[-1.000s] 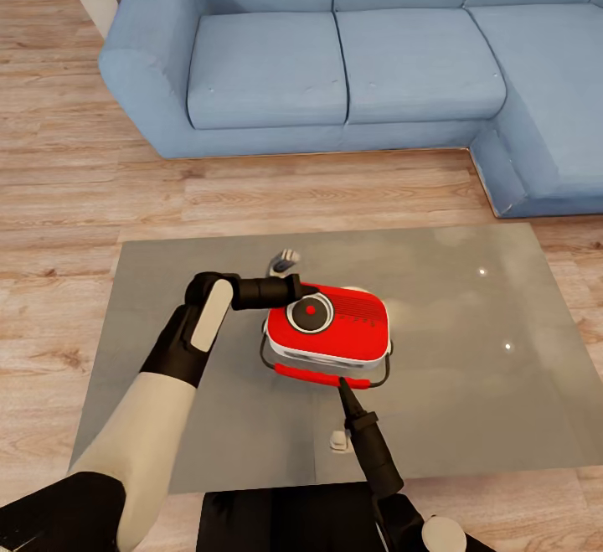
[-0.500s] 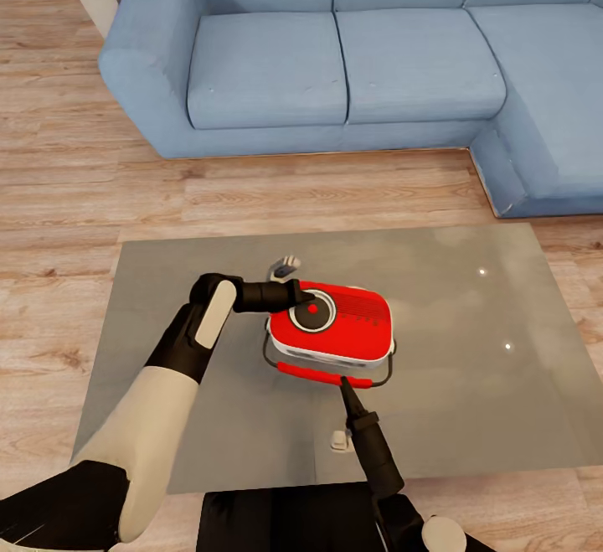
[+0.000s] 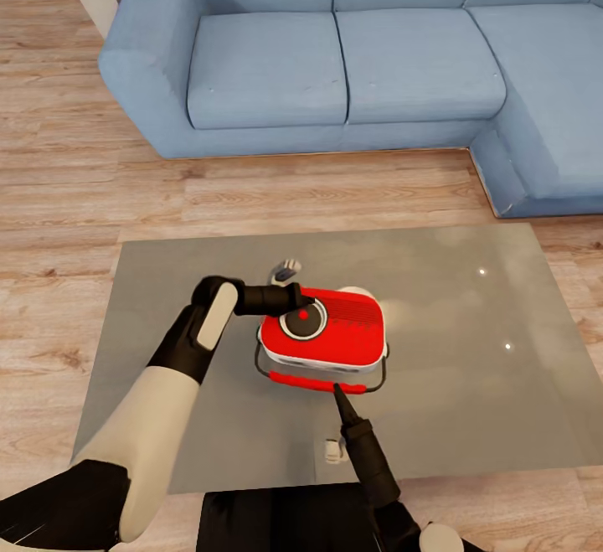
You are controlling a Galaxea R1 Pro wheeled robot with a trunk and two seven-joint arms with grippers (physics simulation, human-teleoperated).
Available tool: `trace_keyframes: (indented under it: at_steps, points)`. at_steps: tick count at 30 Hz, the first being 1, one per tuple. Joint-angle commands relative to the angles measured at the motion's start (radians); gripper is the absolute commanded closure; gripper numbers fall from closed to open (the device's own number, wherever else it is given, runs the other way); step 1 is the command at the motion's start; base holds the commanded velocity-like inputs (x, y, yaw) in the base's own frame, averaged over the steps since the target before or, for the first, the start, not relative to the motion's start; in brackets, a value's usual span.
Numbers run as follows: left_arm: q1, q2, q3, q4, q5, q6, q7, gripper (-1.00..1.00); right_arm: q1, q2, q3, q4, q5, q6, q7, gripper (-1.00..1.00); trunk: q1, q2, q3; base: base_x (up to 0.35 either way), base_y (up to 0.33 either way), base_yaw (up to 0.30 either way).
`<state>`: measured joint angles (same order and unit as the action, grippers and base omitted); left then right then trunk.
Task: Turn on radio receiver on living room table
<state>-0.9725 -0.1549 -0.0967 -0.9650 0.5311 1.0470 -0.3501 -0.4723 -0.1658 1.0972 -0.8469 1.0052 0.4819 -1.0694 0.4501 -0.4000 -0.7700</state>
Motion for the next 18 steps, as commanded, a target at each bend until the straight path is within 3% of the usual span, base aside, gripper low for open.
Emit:
trace_keyframes:
  at_steps: [1,7,14,18]
  points:
    - [0.000,0.000,0.000,0.011,0.001,0.000,0.000,1.00,0.000,0.000,0.002,-0.003,0.003,0.004,-0.001,1.00,0.000,0.000,0.000,0.000,0.000,0.000]
    - [0.000,-0.011,0.001,0.077,0.001,0.000,0.001,1.00,0.000,0.000,0.004,-0.009,0.002,0.014,0.000,1.00,0.000,0.000,0.000,0.000,0.000,0.000]
    - [0.000,-0.009,-0.002,0.092,-0.001,0.000,0.004,1.00,0.000,0.000,0.004,-0.009,0.001,0.015,0.000,1.00,0.000,0.000,0.000,0.000,0.000,0.000]
    - [0.000,-0.009,-0.002,0.092,-0.001,0.000,0.057,1.00,0.000,0.000,0.004,-0.009,0.001,0.015,0.000,1.00,0.000,0.000,0.000,0.000,0.000,0.000]
